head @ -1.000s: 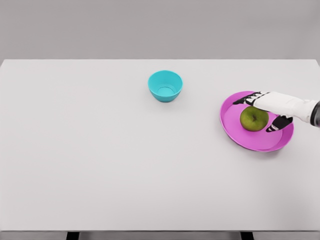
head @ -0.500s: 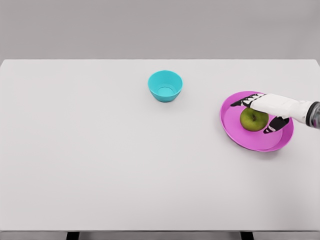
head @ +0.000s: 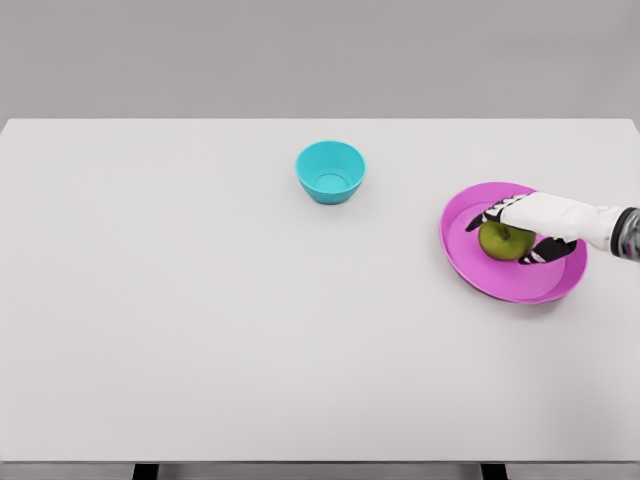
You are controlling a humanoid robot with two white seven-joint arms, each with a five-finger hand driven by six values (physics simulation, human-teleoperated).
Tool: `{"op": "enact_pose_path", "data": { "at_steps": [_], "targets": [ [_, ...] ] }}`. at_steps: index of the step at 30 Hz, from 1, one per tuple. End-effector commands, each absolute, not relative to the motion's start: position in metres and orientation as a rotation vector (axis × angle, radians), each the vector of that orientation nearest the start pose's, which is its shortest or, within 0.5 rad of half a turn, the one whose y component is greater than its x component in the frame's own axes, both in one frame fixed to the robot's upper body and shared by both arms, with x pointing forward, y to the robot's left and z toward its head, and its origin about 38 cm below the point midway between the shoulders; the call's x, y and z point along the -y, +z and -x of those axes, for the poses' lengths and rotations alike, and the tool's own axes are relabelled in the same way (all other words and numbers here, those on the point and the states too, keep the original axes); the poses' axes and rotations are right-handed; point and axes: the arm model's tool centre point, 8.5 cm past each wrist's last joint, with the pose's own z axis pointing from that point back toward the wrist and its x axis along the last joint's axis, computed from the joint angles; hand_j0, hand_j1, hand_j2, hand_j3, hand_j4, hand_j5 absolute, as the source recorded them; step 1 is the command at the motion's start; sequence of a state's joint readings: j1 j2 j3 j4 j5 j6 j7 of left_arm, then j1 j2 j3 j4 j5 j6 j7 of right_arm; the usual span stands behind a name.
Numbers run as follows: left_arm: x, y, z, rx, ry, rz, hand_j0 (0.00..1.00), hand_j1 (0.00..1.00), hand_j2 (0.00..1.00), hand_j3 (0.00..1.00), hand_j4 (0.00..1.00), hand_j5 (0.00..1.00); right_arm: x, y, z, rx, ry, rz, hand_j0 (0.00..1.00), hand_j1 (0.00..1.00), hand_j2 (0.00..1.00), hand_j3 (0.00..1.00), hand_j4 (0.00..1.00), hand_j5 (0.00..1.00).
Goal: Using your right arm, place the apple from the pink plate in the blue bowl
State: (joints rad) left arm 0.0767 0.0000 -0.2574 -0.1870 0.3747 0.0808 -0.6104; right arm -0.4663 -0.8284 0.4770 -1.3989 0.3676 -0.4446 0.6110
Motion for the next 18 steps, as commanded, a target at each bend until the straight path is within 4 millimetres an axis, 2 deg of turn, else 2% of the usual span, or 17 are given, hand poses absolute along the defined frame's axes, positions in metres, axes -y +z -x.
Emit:
{"op": "enact_pose_path", "data": {
  "at_steps": [1, 3, 4, 6, 8, 10, 12, 18],
  "targets": [
    [-0.205, -0.251, -0.010, 0.060, 0.105, 0.581, 1.00, 1.00, 1.00, 1.00, 1.00, 1.00, 0.357, 0.163, -0.423, 1.192, 1.865, 0.348, 0.62, 0.62, 0.62, 0.62, 0.62, 0.62],
    [-0.206, -0.251, -0.009, 0.060, 0.108, 0.581, 1.00, 1.00, 1.00, 1.00, 1.00, 1.00, 0.358, 0.159, -0.423, 1.192, 1.861, 0.338, 0.60, 0.60, 0.60, 0.60, 0.60, 0.60],
    [-0.206, -0.251, -0.010, 0.061, 0.106, 0.581, 1.00, 1.00, 1.00, 1.00, 1.00, 1.00, 0.358, 0.159, -0.423, 1.199, 1.864, 0.334, 0.54, 0.54, 0.54, 0.54, 0.54, 0.54],
    [-0.206, -0.251, -0.010, 0.061, 0.108, 0.581, 1.00, 1.00, 1.00, 1.00, 1.00, 1.00, 0.354, 0.156, -0.424, 1.207, 1.861, 0.324, 0.51, 0.51, 0.51, 0.51, 0.51, 0.51],
    [-0.205, -0.251, -0.010, 0.060, 0.105, 0.581, 1.00, 1.00, 1.00, 1.00, 1.00, 1.00, 0.354, 0.158, -0.425, 1.211, 1.859, 0.327, 0.51, 0.51, 0.51, 0.51, 0.51, 0.51],
    [-0.205, -0.251, -0.010, 0.060, 0.105, 0.581, 1.00, 1.00, 1.00, 1.00, 1.00, 1.00, 0.356, 0.165, -0.427, 1.230, 1.845, 0.344, 0.51, 0.51, 0.51, 0.51, 0.51, 0.51],
    [-0.205, -0.251, -0.009, 0.059, 0.107, 0.582, 1.00, 1.00, 1.00, 1.00, 1.00, 1.00, 0.357, 0.173, -0.429, 1.264, 1.842, 0.360, 0.43, 0.43, 0.43, 0.43, 0.43, 0.43],
    [-0.205, -0.251, -0.010, 0.060, 0.105, 0.581, 1.00, 1.00, 1.00, 1.00, 1.00, 1.00, 0.347, 0.199, -0.443, 1.328, 1.832, 0.405, 0.43, 0.43, 0.43, 0.43, 0.43, 0.43]
  ]
}}
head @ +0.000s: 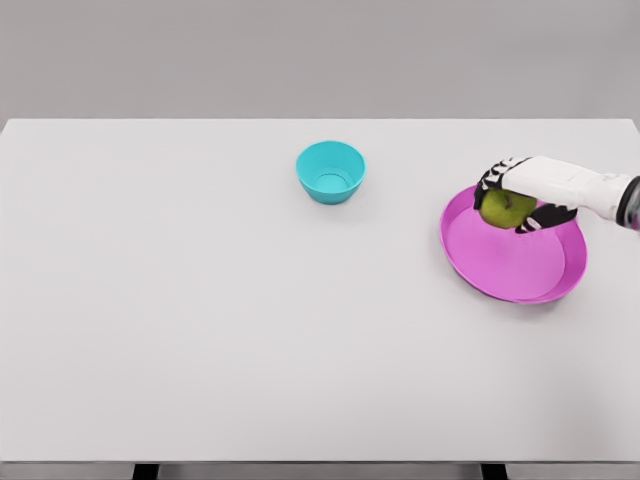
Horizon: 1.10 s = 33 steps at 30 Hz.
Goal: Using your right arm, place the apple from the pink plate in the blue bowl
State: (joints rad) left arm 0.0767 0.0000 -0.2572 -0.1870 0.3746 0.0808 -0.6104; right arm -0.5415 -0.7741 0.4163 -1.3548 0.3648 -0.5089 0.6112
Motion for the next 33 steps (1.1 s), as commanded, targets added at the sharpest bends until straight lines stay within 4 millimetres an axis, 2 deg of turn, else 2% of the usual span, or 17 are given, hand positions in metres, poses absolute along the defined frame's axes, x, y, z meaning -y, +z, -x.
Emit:
{"op": "enact_pose_path", "data": {
  "at_steps": [1, 10, 19, 24, 28, 33],
  "targets": [
    [-0.205, -0.251, -0.010, 0.060, 0.105, 0.581, 1.00, 1.00, 1.00, 1.00, 1.00, 1.00, 0.340, 0.200, -0.446, 1.350, 1.828, 0.399, 0.43, 0.43, 0.43, 0.43, 0.43, 0.43],
    [-0.206, -0.251, -0.009, 0.059, 0.107, 0.581, 1.00, 1.00, 1.00, 1.00, 1.00, 1.00, 0.285, 0.224, -0.474, 1.443, 1.838, 0.396, 0.43, 0.43, 0.43, 0.43, 0.43, 0.43],
    [-0.205, -0.251, -0.010, 0.060, 0.105, 0.581, 1.00, 1.00, 1.00, 1.00, 1.00, 1.00, 0.222, 0.238, -0.506, 1.491, 1.866, 0.395, 0.43, 0.43, 0.43, 0.43, 0.43, 0.43],
    [-0.205, -0.251, -0.010, 0.060, 0.105, 0.581, 1.00, 1.00, 1.00, 1.00, 1.00, 1.00, 0.179, 0.241, -0.524, 1.497, 1.893, 0.377, 0.43, 0.43, 0.43, 0.43, 0.43, 0.43],
    [-0.206, -0.251, -0.010, 0.061, 0.106, 0.581, 1.00, 1.00, 1.00, 1.00, 1.00, 1.00, 0.158, 0.240, -0.534, 1.490, 1.897, 0.364, 0.43, 0.43, 0.43, 0.43, 0.43, 0.43],
    [-0.205, -0.251, -0.010, 0.060, 0.105, 0.581, 1.00, 1.00, 1.00, 1.00, 1.00, 1.00, 0.146, 0.240, -0.542, 1.483, 1.900, 0.359, 0.43, 0.43, 0.43, 0.43, 0.43, 0.43]
  ]
}}
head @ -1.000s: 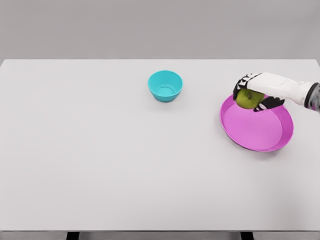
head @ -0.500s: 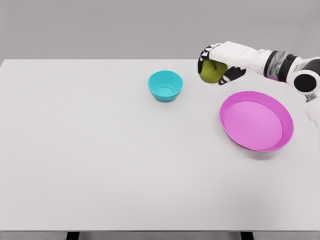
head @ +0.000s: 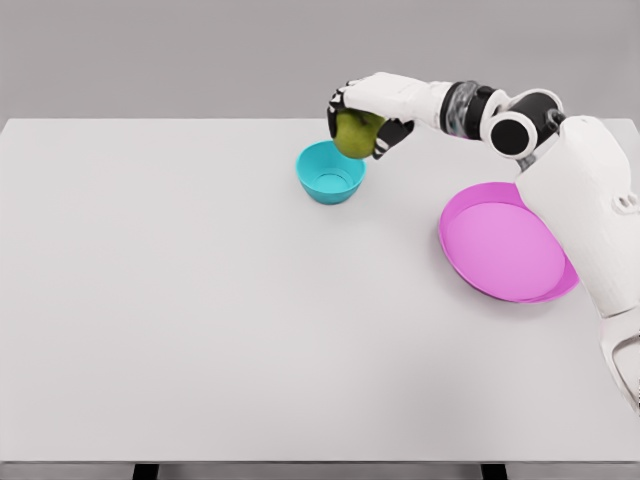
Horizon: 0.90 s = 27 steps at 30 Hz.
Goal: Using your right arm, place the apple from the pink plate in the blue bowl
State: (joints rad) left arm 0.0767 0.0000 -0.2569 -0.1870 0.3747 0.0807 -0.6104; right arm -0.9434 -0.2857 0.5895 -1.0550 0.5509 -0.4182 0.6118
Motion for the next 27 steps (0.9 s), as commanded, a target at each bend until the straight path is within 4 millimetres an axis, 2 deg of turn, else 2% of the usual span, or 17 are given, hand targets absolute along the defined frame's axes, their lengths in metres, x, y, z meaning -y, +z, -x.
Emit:
{"op": "enact_pose_path", "data": {
  "at_steps": [1, 5, 13, 17, 23, 25, 26, 27],
  "targets": [
    [-0.206, -0.251, -0.010, 0.061, 0.106, 0.581, 1.00, 1.00, 1.00, 1.00, 1.00, 1.00, 0.146, 0.238, -0.544, 1.475, 1.896, 0.354, 0.43, 0.43, 0.43, 0.43, 0.43, 0.43],
    [-0.205, -0.251, -0.010, 0.060, 0.105, 0.581, 1.00, 1.00, 1.00, 1.00, 1.00, 1.00, 0.126, 0.241, -0.553, 1.468, 1.912, 0.324, 0.43, 0.43, 0.43, 0.43, 0.43, 0.43],
    [-0.205, -0.251, -0.010, 0.060, 0.105, 0.581, 1.00, 1.00, 1.00, 1.00, 1.00, 1.00, 0.124, 0.228, -0.560, 1.408, 1.930, 0.325, 0.43, 0.43, 0.43, 0.43, 0.43, 0.43],
    [-0.206, -0.251, -0.010, 0.061, 0.108, 0.581, 1.00, 1.00, 1.00, 1.00, 1.00, 1.00, 0.106, 0.230, -0.562, 1.399, 1.960, 0.326, 0.43, 0.43, 0.43, 0.43, 0.43, 0.43],
    [-0.205, -0.251, -0.010, 0.060, 0.106, 0.582, 1.00, 1.00, 1.00, 1.00, 1.00, 1.00, 0.111, 0.233, -0.565, 1.407, 1.963, 0.326, 0.44, 0.44, 0.44, 0.44, 0.44, 0.44],
    [-0.205, -0.251, -0.010, 0.060, 0.105, 0.581, 1.00, 1.00, 1.00, 1.00, 1.00, 1.00, 0.111, 0.233, -0.564, 1.410, 1.964, 0.326, 0.55, 0.55, 0.55, 0.55, 0.55, 0.55],
    [-0.205, -0.251, -0.009, 0.059, 0.107, 0.582, 1.00, 1.00, 1.00, 1.00, 1.00, 1.00, 0.107, 0.233, -0.563, 1.415, 1.965, 0.321, 0.70, 0.70, 0.70, 0.70, 0.70, 0.70],
    [-0.205, -0.251, -0.010, 0.061, 0.104, 0.581, 1.00, 1.00, 1.00, 1.00, 1.00, 1.00, 0.108, 0.233, -0.564, 1.412, 1.963, 0.325, 0.76, 0.76, 0.76, 0.76, 0.76, 0.76]
  ]
}}
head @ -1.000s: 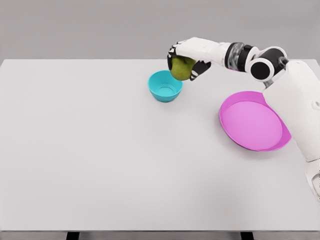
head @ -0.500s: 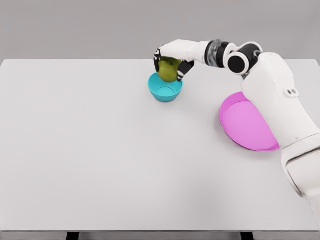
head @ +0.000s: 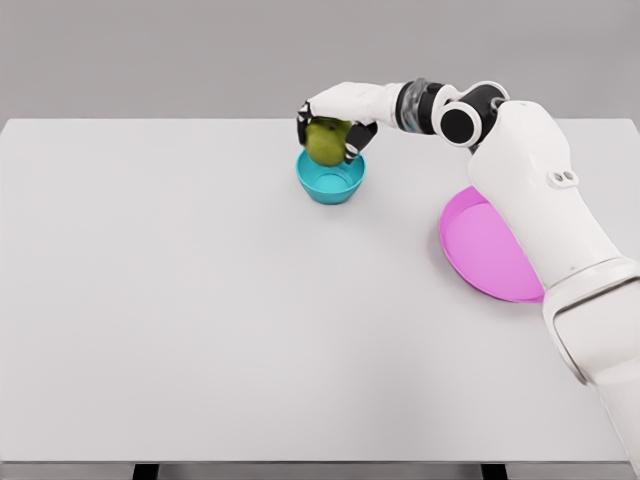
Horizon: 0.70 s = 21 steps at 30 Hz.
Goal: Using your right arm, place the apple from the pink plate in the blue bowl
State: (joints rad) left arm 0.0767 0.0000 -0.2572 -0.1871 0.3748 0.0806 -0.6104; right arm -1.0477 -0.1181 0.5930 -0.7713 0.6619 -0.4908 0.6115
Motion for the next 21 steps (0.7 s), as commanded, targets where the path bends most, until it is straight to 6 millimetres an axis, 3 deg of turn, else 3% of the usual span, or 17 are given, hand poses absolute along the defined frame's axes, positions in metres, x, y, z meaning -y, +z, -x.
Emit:
{"op": "enact_pose_path", "data": {
  "at_steps": [1, 2, 9, 14, 15, 17, 18, 21],
  "targets": [
    [-0.205, -0.251, -0.010, 0.060, 0.106, 0.582, 1.00, 1.00, 1.00, 1.00, 1.00, 1.00, 0.109, 0.233, -0.564, 1.411, 1.961, 0.328, 0.84, 0.84, 0.84, 0.84, 0.84, 0.84],
    [-0.205, -0.251, -0.010, 0.060, 0.105, 0.581, 1.00, 1.00, 1.00, 1.00, 1.00, 1.00, 0.107, 0.234, -0.564, 1.412, 1.963, 0.329, 0.90, 0.90, 0.90, 0.90, 0.90, 0.90],
    [-0.205, -0.251, -0.010, 0.060, 0.105, 0.581, 1.00, 1.00, 1.00, 1.00, 1.00, 1.00, 0.121, 0.239, -0.560, 1.427, 1.964, 0.364, 1.00, 1.00, 1.00, 1.00, 1.00, 1.00],
    [-0.205, -0.251, -0.010, 0.060, 0.105, 0.581, 1.00, 1.00, 1.00, 1.00, 1.00, 1.00, 0.131, 0.244, -0.553, 1.474, 1.944, 0.386, 1.00, 1.00, 1.00, 1.00, 1.00, 1.00],
    [-0.205, -0.251, -0.009, 0.059, 0.107, 0.582, 1.00, 1.00, 1.00, 1.00, 1.00, 1.00, 0.138, 0.254, -0.546, 1.519, 1.941, 0.414, 1.00, 1.00, 1.00, 1.00, 1.00, 1.00],
    [-0.205, -0.251, -0.010, 0.060, 0.105, 0.581, 1.00, 1.00, 1.00, 1.00, 1.00, 1.00, 0.171, 0.278, -0.514, 1.618, 1.897, 0.496, 1.00, 1.00, 1.00, 1.00, 1.00, 1.00],
    [-0.205, -0.251, -0.010, 0.060, 0.105, 0.581, 1.00, 1.00, 1.00, 1.00, 1.00, 1.00, 0.205, 0.291, -0.486, 1.653, 1.870, 0.484, 1.00, 1.00, 1.00, 1.00, 1.00, 1.00],
    [-0.205, -0.251, -0.010, 0.060, 0.105, 0.581, 1.00, 1.00, 1.00, 1.00, 1.00, 1.00, 0.257, 0.325, -0.438, 1.674, 1.885, 0.461, 1.00, 1.00, 1.00, 1.00, 1.00, 1.00]
  ]
}}
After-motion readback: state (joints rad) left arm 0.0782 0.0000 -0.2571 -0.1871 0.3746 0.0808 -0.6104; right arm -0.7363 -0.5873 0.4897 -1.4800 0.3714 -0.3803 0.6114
